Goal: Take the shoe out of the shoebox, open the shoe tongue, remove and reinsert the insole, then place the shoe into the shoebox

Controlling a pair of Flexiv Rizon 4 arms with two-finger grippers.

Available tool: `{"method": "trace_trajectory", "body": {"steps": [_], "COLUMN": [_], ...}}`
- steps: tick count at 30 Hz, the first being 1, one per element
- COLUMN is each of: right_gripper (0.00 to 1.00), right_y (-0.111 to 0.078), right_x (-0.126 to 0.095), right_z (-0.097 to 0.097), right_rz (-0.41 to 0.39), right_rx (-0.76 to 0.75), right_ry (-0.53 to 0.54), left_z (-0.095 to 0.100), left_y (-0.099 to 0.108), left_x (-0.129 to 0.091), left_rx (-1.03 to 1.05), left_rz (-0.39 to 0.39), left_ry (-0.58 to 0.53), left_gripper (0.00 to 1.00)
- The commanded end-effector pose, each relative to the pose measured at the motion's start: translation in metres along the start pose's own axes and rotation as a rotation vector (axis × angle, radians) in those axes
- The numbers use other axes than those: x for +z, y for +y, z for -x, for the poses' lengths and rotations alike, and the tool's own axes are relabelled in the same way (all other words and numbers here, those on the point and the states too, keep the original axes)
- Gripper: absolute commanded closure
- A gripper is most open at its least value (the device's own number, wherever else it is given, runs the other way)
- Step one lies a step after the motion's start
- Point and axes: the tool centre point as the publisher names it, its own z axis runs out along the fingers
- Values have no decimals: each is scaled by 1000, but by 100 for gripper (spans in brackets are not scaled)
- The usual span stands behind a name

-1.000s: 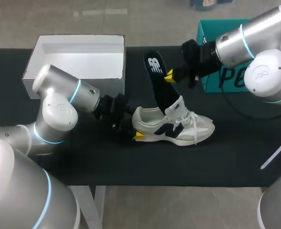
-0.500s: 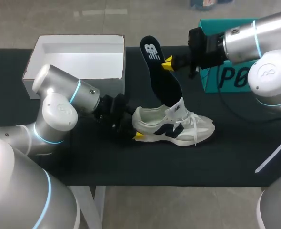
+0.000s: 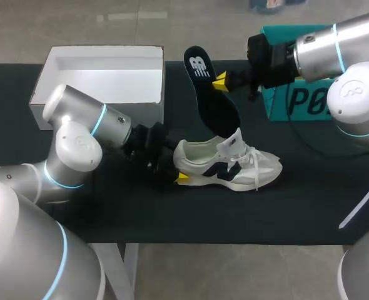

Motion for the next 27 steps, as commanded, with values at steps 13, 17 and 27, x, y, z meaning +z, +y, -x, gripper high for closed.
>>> {"method": "trace_trajectory", "body": {"steps": [13,17,27], "right_gripper": [100,100,100], "right_y": [51,57,77], "right_x": [-56,-65,-113], "right_z": [-12,-14,-93], "right_rz": [118,144,140], "right_rx": [99,102,149], "right_ry": [19,9,-22], "left_z": [-1,-1,-1], "left_y": [2,2,2], "left_x": [2,2,2], "left_rx": [1,1,1], "left_rz": [0,0,0], "left_ry": [-1,-1,-1], "left_gripper": [100,100,100]}}
